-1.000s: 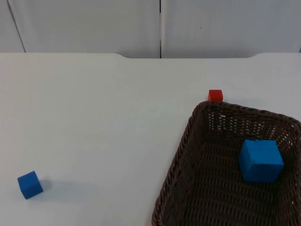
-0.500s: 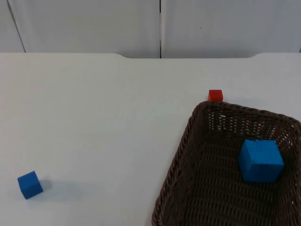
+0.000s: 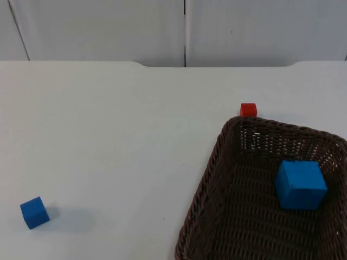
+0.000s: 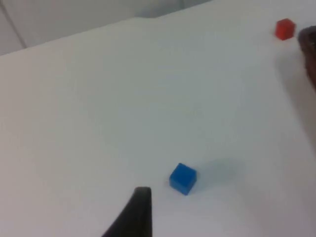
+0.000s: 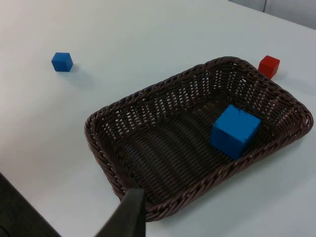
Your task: Pick up the basket with the left hand and place the largest block into the basket with the right hand.
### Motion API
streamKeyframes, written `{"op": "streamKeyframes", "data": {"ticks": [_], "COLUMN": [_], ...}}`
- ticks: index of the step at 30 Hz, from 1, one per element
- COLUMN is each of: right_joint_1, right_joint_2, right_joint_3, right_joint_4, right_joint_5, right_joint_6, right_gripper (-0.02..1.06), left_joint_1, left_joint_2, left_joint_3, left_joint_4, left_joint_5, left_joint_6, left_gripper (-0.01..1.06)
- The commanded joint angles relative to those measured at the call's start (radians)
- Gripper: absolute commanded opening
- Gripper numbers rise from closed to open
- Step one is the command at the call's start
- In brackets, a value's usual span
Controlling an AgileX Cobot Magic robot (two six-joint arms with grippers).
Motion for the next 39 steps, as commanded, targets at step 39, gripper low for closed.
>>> {"op": "streamKeyframes", "data": {"ticks": [39], "right_joint_1": [-0.213], "right_joint_2": [-0.002], "right_joint_3": [0.002], "right_joint_4": [0.002], "right_joint_5": [-0.005], "right_joint_6": [-0.01], "right_gripper": [1.05], "left_joint_1": [0.402], "left_joint_2": [-0.004], "left_joint_3": [0.007], "left_joint_4": [0.008], "left_joint_5": [-0.009], "left_joint_6": [0.002], "left_gripper": [1.05]}}
